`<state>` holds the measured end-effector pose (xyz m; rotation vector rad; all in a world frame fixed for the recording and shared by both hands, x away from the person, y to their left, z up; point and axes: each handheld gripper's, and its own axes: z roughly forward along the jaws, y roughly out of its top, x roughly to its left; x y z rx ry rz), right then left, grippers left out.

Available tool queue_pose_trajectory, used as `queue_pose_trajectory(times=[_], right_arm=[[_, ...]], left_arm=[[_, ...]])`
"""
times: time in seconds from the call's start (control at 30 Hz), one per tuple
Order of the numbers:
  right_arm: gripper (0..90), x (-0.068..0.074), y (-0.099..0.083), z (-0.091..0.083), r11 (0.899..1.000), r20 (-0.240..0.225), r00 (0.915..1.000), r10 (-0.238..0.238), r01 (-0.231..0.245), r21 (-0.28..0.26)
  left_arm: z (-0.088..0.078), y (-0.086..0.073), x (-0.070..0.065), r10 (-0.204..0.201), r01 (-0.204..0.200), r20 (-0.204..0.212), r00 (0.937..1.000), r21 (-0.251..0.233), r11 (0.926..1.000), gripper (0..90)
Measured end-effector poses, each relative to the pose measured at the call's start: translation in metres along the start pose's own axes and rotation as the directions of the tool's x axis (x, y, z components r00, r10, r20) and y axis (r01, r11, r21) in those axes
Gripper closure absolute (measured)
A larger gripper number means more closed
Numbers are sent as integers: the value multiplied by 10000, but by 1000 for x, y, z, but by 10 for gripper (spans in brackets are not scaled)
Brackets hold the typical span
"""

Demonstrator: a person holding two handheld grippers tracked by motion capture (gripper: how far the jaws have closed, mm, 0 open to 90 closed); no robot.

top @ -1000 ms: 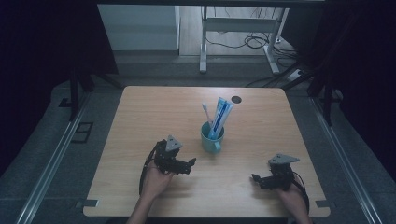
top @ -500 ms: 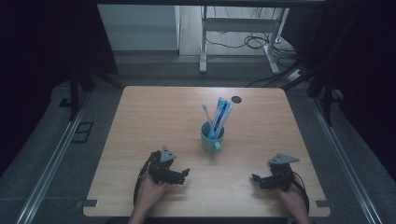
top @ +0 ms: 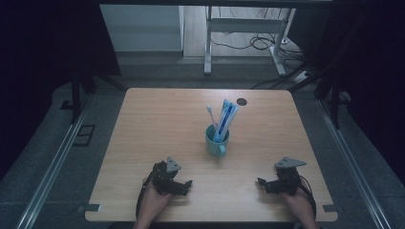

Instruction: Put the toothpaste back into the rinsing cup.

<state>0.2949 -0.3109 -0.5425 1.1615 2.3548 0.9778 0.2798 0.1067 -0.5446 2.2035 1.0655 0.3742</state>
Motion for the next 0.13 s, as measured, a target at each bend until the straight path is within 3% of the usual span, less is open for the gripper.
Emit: queue_pose_trajectory(times=[0.13], right_arm=[[28, 0, 0, 0, 10000, 0, 10000, 2, -2, -6]], left_arm=[[0, 0, 0, -34, 34, -36, 10000, 23, 10000, 1]])
